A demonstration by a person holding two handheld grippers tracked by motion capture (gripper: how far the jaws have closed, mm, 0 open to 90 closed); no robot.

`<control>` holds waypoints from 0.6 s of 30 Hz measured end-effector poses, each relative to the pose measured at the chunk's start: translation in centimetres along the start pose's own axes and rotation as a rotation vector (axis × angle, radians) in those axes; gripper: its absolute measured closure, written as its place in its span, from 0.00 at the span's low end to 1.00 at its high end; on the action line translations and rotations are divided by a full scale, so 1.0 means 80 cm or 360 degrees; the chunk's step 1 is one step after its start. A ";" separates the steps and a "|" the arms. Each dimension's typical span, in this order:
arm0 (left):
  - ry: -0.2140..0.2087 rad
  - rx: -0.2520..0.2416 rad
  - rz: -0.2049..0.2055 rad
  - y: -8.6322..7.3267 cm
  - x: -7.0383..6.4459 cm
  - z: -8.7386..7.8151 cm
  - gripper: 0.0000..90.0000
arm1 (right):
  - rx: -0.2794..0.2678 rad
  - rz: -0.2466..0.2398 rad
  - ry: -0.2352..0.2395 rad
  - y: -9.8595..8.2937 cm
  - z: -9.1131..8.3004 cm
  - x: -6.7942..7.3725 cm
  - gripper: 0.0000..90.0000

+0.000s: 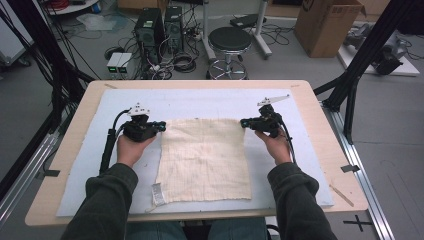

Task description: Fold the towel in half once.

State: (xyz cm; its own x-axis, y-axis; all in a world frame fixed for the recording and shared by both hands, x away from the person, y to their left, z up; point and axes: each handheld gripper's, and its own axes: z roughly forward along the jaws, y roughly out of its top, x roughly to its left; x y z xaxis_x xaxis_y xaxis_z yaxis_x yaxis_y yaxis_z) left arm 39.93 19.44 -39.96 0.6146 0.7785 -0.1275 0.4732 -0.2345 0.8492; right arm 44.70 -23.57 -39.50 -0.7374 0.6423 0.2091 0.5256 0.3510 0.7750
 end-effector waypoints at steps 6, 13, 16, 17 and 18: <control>-0.0004 -0.0018 0.0012 -0.005 -0.004 -0.009 0.97 | -0.0036 -0.0016 0.0030 0.000 -0.009 0.007 0.95; -0.0020 -0.0037 0.0037 -0.007 -0.013 -0.019 0.97 | -0.0046 -0.0039 0.0047 0.002 -0.018 0.017 0.95; -0.0023 -0.0046 0.0052 -0.007 -0.017 -0.025 0.97 | -0.0054 -0.0058 0.0053 0.002 -0.022 0.021 0.95; -0.0023 -0.0052 0.0057 -0.006 -0.019 -0.027 0.97 | -0.0056 -0.0054 0.0056 0.003 -0.024 0.023 0.95; -0.0030 -0.0055 0.0068 -0.006 -0.020 -0.030 0.97 | -0.0061 -0.0058 0.0063 0.003 -0.025 0.024 0.95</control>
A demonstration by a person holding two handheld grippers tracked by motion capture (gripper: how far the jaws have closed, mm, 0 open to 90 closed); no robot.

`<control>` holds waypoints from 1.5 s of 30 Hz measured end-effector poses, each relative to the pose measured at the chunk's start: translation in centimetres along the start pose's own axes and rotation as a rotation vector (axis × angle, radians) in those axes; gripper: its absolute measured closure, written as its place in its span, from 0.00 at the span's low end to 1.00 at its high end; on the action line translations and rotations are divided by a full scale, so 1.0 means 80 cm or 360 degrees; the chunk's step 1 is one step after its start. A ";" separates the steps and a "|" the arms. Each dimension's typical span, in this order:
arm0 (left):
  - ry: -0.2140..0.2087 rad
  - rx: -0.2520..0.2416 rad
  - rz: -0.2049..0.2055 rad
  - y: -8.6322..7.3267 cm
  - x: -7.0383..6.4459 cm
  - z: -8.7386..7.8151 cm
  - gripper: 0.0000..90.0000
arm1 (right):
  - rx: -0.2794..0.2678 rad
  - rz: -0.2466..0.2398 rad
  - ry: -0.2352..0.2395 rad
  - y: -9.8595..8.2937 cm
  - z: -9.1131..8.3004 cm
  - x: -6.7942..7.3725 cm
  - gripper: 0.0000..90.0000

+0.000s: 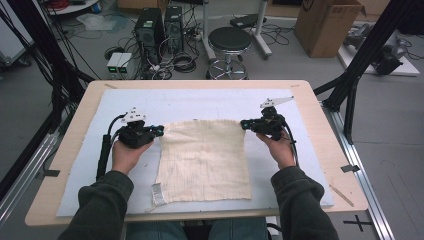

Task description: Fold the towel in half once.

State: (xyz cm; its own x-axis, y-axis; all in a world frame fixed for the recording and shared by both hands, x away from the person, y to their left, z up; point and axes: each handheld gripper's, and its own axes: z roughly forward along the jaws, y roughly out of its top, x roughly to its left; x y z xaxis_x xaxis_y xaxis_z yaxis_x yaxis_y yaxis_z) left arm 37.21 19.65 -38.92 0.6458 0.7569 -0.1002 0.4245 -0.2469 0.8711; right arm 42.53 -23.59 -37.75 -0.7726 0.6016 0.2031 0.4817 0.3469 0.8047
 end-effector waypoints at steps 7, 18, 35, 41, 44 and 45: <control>-0.0004 -0.0015 0.0030 0.002 -0.008 -0.010 0.97 | -0.0017 -0.0039 0.0019 0.002 -0.007 0.010 0.95; -0.0036 -0.0021 0.0048 -0.012 -0.021 -0.018 0.97 | -0.0006 -0.0081 0.0046 0.000 -0.018 0.021 0.95; -0.0068 -0.0029 0.0068 -0.030 -0.033 -0.034 0.97 | -0.0012 -0.0056 0.0099 -0.030 -0.023 0.031 0.95; -0.0080 -0.0024 0.0087 -0.032 -0.037 -0.038 0.97 | 0.0009 -0.0074 0.0110 -0.037 -0.025 0.039 0.95; -0.0081 -0.0032 0.0098 -0.032 -0.039 -0.041 0.97 | -0.0002 -0.0096 0.0112 -0.036 -0.027 0.042 0.95; -0.0079 -0.0036 0.0097 -0.032 -0.040 -0.041 0.97 | -0.0007 -0.0102 0.0111 -0.036 -0.028 0.043 0.95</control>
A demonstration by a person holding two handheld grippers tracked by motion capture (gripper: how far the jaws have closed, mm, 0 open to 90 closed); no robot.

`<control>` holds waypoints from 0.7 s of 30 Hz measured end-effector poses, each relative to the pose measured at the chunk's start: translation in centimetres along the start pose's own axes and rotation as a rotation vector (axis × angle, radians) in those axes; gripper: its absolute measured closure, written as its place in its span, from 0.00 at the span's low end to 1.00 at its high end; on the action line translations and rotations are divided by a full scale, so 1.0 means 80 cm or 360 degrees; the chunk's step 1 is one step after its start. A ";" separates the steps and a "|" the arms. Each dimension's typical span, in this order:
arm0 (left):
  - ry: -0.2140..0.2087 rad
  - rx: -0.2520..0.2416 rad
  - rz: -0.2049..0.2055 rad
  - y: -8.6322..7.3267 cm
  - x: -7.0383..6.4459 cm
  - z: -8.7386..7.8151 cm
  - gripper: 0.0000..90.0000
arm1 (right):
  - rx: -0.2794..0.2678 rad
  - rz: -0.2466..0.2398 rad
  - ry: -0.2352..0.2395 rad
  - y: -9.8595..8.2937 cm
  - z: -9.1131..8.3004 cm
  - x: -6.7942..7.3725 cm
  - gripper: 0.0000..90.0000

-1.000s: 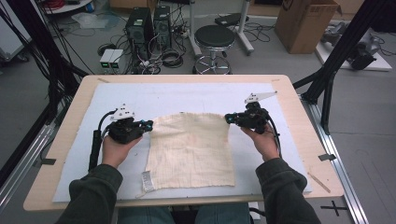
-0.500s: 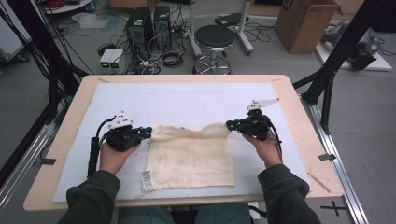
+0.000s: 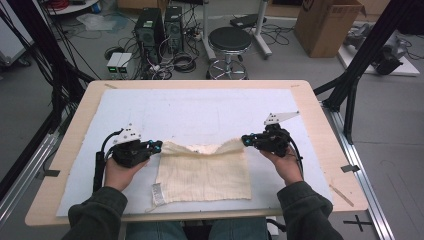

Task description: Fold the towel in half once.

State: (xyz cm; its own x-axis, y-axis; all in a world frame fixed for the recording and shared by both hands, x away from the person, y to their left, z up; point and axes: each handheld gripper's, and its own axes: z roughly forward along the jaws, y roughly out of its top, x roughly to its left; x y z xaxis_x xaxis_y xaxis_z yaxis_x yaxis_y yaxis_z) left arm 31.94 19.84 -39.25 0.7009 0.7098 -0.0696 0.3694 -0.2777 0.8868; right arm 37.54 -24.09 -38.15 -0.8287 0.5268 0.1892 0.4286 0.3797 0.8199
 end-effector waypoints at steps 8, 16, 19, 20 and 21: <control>-0.0012 0.0001 0.0029 -0.002 -0.005 -0.009 0.97 | -0.0001 -0.0021 0.0012 -0.001 -0.008 0.010 0.95; -0.0023 -0.0003 0.0017 -0.011 -0.009 -0.018 0.97 | -0.0021 -0.0021 0.0016 -0.011 -0.018 0.018 0.95; -0.0029 -0.0008 0.0022 -0.013 -0.012 -0.022 0.97 | -0.0022 -0.0024 0.0017 -0.015 -0.021 0.021 0.95; -0.0031 -0.0010 0.0023 -0.014 -0.013 -0.023 0.97 | -0.0020 -0.0024 0.0018 -0.016 -0.023 0.023 0.95; -0.0036 -0.0007 0.0028 -0.015 -0.015 -0.025 0.97 | -0.0018 -0.0029 0.0020 -0.017 -0.024 0.025 0.95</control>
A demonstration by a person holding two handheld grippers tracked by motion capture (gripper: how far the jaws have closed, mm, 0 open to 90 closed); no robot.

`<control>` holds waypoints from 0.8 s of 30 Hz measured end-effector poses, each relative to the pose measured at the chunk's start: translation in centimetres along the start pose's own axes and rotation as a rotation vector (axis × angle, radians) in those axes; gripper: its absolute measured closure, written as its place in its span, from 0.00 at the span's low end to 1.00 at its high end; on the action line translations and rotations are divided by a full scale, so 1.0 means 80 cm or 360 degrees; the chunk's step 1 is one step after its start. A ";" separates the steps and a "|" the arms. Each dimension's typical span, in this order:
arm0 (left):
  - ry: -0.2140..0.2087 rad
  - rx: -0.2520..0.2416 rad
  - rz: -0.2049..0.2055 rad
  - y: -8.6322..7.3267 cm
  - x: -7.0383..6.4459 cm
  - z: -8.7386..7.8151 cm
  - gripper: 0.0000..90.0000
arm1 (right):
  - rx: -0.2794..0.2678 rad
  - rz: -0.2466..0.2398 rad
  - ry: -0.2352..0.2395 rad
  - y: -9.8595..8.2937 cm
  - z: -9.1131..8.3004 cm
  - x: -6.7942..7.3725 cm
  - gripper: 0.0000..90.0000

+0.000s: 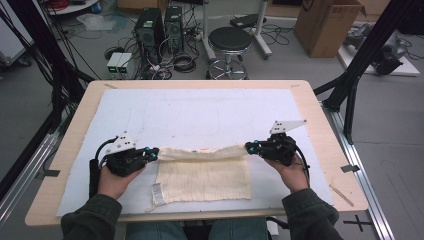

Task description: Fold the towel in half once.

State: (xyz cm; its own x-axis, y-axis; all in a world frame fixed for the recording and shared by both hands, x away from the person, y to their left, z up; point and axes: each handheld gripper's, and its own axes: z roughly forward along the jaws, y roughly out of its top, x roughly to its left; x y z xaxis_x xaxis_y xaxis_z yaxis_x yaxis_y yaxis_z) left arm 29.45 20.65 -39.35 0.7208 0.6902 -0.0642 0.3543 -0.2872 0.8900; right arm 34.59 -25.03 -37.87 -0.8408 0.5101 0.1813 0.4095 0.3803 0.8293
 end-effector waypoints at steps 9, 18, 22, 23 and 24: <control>-0.0014 -0.0004 0.0010 -0.013 -0.011 -0.008 0.97 | 0.0012 -0.0034 0.0001 -0.010 -0.004 0.014 0.95; -0.0029 -0.0001 0.0021 -0.025 -0.020 -0.016 0.97 | 0.0032 -0.0043 0.0008 -0.022 -0.007 0.025 0.95; -0.0043 0.0011 0.0029 -0.031 -0.026 -0.018 0.97 | 0.0042 -0.0050 0.0008 -0.027 -0.008 0.029 0.95; -0.0045 0.0017 0.0040 -0.033 -0.028 -0.018 0.97 | 0.0046 -0.0058 0.0003 -0.029 -0.007 0.030 0.95; -0.0046 0.0017 0.0040 -0.035 -0.030 -0.018 0.97 | 0.0048 -0.0058 0.0003 -0.031 -0.008 0.031 0.95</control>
State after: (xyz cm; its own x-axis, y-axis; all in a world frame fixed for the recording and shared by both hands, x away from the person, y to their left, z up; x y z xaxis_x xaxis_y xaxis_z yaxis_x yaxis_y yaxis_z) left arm 25.87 20.77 -41.03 0.7466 0.6630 -0.0551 0.3422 -0.3116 0.8865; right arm 31.30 -25.17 -39.15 -0.8561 0.4940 0.1520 0.3889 0.4219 0.8190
